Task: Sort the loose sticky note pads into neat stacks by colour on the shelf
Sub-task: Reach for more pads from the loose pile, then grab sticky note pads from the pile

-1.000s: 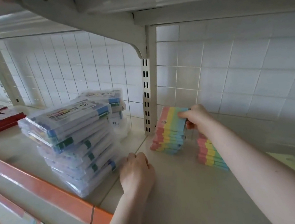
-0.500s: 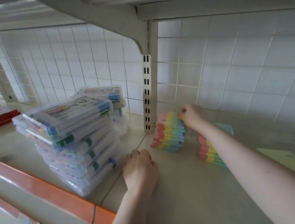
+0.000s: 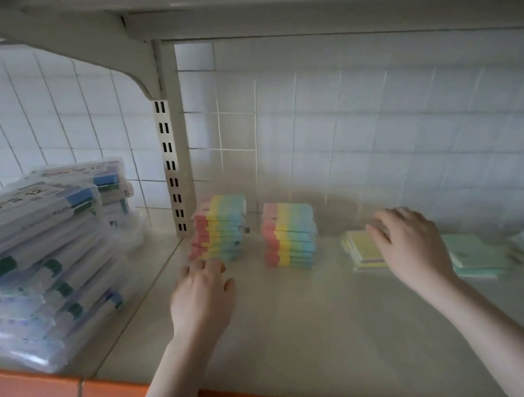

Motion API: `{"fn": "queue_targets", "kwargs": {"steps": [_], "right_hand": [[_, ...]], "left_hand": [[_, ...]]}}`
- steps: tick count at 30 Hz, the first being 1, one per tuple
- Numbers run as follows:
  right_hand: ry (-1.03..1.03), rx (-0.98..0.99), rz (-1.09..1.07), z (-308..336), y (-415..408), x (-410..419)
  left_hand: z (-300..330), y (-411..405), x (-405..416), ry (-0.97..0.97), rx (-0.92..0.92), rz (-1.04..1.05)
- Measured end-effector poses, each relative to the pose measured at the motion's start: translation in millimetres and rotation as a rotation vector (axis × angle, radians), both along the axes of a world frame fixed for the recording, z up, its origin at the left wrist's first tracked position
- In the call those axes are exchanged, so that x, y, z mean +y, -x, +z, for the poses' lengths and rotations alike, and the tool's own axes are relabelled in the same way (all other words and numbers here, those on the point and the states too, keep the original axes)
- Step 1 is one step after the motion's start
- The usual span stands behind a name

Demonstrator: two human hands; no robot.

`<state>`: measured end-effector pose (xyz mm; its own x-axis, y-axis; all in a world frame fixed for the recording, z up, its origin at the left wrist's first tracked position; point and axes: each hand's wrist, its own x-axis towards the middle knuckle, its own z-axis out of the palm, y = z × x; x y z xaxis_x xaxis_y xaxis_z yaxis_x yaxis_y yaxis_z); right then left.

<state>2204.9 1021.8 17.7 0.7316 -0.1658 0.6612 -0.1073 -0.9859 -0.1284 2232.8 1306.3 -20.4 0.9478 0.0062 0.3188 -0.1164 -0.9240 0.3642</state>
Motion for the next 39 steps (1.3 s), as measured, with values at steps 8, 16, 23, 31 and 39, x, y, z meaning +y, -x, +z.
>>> {"fn": "queue_targets", "kwargs": {"steps": [8,16,23,31,39], "right_hand": [[-0.033,-0.035,-0.089,-17,93,-90],[-0.027,-0.164,-0.246,-25,208,-230],[-0.055,-0.106,-0.369,-41,297,-359],[-0.087,-0.044,-0.447,-44,345,-449],[-0.123,0.039,-0.524,-46,360,-544]], "left_hand": [[18,52,-103,-0.004,-0.11,-0.183],[11,129,-253,0.055,-0.135,-0.299],[7,207,-393,0.075,-0.138,-0.381],[27,250,-507,0.089,-0.142,-0.508],[19,257,-606,0.052,-0.078,-0.613]]}}
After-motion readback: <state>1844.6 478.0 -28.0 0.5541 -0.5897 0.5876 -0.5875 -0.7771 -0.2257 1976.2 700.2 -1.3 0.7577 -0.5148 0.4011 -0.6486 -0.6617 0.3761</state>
